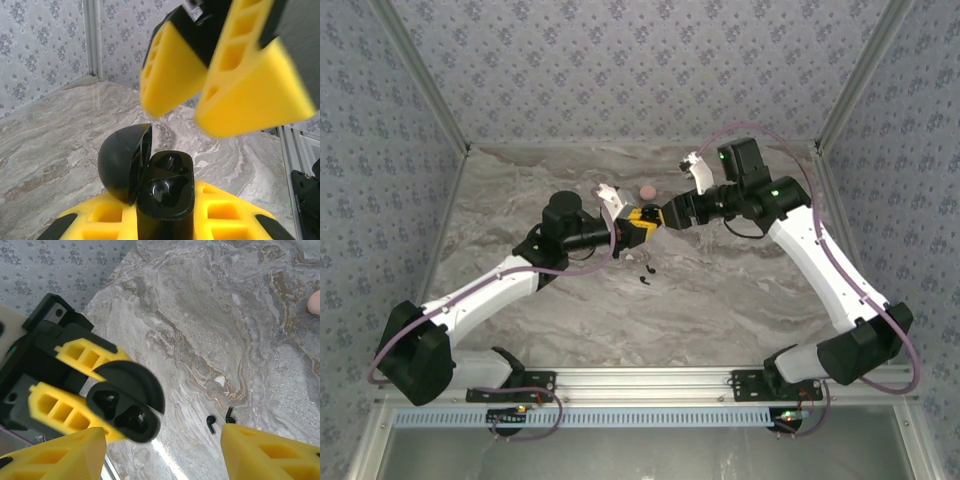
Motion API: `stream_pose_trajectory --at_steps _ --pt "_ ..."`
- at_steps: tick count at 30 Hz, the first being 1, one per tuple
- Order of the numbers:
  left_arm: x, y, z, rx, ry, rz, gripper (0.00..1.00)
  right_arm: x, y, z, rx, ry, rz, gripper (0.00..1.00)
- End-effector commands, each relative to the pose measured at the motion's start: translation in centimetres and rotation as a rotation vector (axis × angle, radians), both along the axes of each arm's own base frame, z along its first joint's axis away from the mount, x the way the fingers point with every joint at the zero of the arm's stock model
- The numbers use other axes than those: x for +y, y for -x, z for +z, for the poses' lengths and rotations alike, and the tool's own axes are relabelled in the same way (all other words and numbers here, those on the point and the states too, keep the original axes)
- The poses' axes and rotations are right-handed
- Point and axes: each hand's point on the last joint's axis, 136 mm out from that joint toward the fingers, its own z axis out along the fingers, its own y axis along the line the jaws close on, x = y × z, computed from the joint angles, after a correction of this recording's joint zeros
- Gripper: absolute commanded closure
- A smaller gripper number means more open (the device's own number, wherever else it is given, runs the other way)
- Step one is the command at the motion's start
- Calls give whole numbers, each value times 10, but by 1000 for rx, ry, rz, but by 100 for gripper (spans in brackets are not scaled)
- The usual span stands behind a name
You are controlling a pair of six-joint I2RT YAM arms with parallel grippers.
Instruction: Insert the wireless bluetooth earbuds into the charging case
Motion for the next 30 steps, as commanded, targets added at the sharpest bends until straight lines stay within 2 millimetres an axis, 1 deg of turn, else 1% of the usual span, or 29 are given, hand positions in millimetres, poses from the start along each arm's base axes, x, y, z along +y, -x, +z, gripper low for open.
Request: stream_pose_trajectory --at_steps 1,4,7,10,16,22,30 --pt "5 -8 1 -4 6 43 80 -9 3 10 -37 -23 -15 36" --pt "8 -11 -1 4 7 69 80 -17 -3 -2 -16 9 -64 36" --pt "14 -17 -2 14 10 106 80 -26 -9 -23 31 58 -124 36" --pt "22 -20 -6 26 -2 146 80 -29 -11 -50 97 91 -152 37" --pt "36 -13 -12 34 -22 192 80 -27 -14 -105 214 145 -188 41" --pt "48 -5 -16 45 -36 224 80 -11 -14 -157 313 224 -168 50" --pt "59 -3 -20 52 -43 271 80 15 -18 -211 402 314 -165 60"
